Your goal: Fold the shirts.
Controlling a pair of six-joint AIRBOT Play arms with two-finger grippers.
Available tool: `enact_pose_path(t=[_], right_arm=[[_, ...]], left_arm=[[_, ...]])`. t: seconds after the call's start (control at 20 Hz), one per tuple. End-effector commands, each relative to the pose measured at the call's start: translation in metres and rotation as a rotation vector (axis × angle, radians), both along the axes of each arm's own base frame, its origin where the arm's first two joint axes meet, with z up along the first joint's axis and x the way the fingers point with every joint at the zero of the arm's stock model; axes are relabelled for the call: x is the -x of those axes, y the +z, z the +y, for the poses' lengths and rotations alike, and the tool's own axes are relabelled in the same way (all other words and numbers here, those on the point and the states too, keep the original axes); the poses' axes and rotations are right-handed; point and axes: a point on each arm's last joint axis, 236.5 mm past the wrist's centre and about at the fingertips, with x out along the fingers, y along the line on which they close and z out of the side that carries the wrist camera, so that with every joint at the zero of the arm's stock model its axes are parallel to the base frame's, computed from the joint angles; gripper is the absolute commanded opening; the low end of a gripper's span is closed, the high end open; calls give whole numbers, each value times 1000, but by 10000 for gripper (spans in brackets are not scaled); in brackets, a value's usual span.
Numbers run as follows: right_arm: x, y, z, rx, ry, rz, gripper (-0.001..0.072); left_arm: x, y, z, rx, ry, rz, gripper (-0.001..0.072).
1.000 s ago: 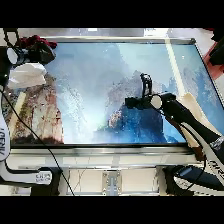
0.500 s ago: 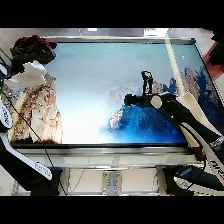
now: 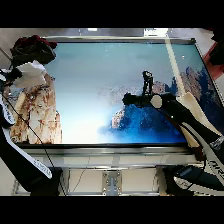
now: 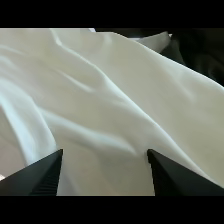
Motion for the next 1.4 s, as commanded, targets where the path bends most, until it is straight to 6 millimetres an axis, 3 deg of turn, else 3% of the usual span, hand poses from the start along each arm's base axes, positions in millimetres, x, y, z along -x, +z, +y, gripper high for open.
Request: enact_pose_path(t=[0.0,0.25,0.55,0.6,0.65,0.7,0.75,0.8,0.85,0.95,1.05,1.2,1.35], right_arm=[[1,0,2,-9,-3,5,558],[0,0,2,-9,-3,5,558],[1,0,2,-11,-4,6,557],[1,0,2,-11,-4,6,556],[1,0,2,-11,-4,6,534],[0,0,2,-11,-4,5,533],[0,1,2,-10,-4,0,523],[-2,2,1,-8,-6,-7,435],[-5,2,-2,13,-1,-29,338],[-13,3,-17,109,28,-85,320],[-21,12,-34,224,62,-143,323],[-32,43,-72,444,92,-221,349],[-27,86,-132,702,44,-213,349]], left_arm=[[9,-2,19,84,86,-39,660],[19,-5,34,182,149,-80,659],[4,-41,18,373,186,-152,641],[-1,-41,16,405,189,-188,498],[-7,-35,13,429,183,-228,170],[-13,-28,9,434,160,-260,7],[-19,-18,0,450,115,-289,11],[-24,-8,-14,485,60,-312,11],[-29,6,-35,533,-23,-336,11],[-34,51,-91,663,-241,-412,10],[-23,112,-168,820,-536,-500,9],[23,164,-302,936,-988,-405,8],[76,180,-434,966,-1313,-176,8]])
